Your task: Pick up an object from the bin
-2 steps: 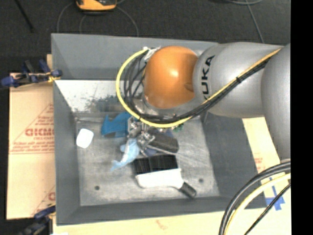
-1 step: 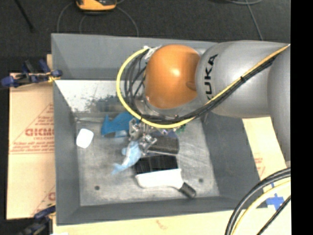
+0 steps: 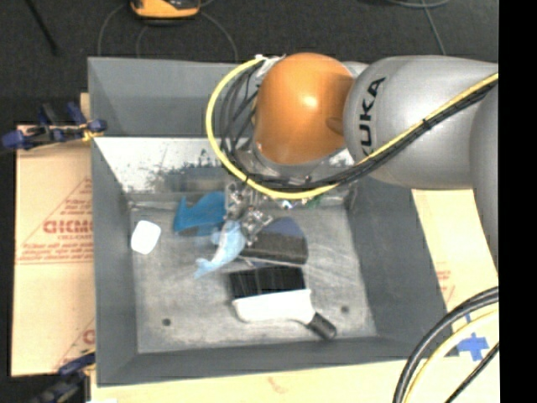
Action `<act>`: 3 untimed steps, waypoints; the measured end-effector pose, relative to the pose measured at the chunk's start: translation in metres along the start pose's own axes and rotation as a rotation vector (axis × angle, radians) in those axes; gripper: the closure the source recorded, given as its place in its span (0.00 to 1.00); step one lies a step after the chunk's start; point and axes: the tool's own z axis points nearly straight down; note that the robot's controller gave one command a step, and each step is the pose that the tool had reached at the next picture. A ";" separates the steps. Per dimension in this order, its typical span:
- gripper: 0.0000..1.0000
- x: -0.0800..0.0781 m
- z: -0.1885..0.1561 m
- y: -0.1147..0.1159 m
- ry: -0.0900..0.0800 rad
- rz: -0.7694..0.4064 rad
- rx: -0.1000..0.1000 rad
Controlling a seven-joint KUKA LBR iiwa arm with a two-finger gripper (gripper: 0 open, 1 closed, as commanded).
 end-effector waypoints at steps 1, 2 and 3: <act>1.00 0.013 0.044 -0.023 0.019 0.010 -0.007; 1.00 0.021 -0.018 -0.015 0.020 0.005 -0.009; 1.00 0.028 -0.019 -0.018 0.001 0.002 0.004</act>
Offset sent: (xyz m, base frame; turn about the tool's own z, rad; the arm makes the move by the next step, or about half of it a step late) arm -0.0139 -0.0323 0.0575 0.0048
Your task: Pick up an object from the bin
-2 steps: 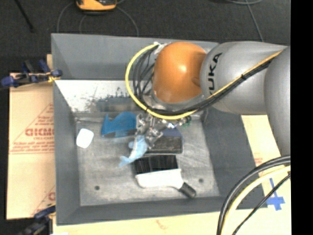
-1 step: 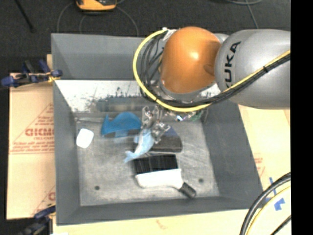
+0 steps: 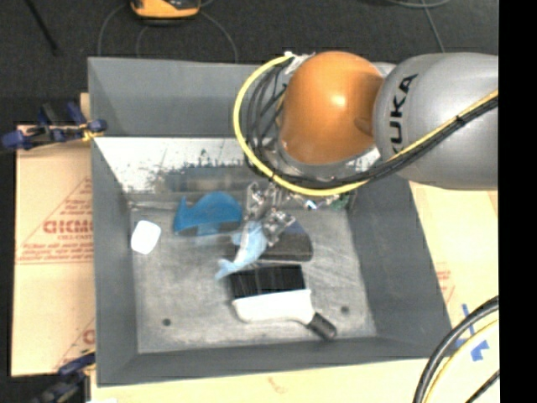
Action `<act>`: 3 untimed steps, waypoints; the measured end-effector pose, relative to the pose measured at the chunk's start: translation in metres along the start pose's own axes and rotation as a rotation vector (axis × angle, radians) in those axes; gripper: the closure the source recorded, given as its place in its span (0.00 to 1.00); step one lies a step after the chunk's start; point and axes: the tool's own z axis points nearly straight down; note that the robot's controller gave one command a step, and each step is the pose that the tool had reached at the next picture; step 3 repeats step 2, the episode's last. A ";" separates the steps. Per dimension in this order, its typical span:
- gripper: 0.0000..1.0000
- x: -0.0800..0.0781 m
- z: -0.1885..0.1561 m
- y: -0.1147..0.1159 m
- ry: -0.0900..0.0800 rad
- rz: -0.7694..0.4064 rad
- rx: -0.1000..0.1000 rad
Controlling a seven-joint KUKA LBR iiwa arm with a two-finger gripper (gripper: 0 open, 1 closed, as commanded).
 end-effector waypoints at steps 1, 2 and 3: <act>1.00 -0.001 0.004 0.011 0.030 -0.013 -0.020; 1.00 0.002 -0.063 0.005 0.018 -0.014 -0.012; 1.00 0.002 -0.063 0.005 0.018 -0.014 -0.012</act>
Offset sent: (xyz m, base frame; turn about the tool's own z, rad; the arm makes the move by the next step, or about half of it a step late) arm -0.0117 -0.0138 0.1245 -0.0097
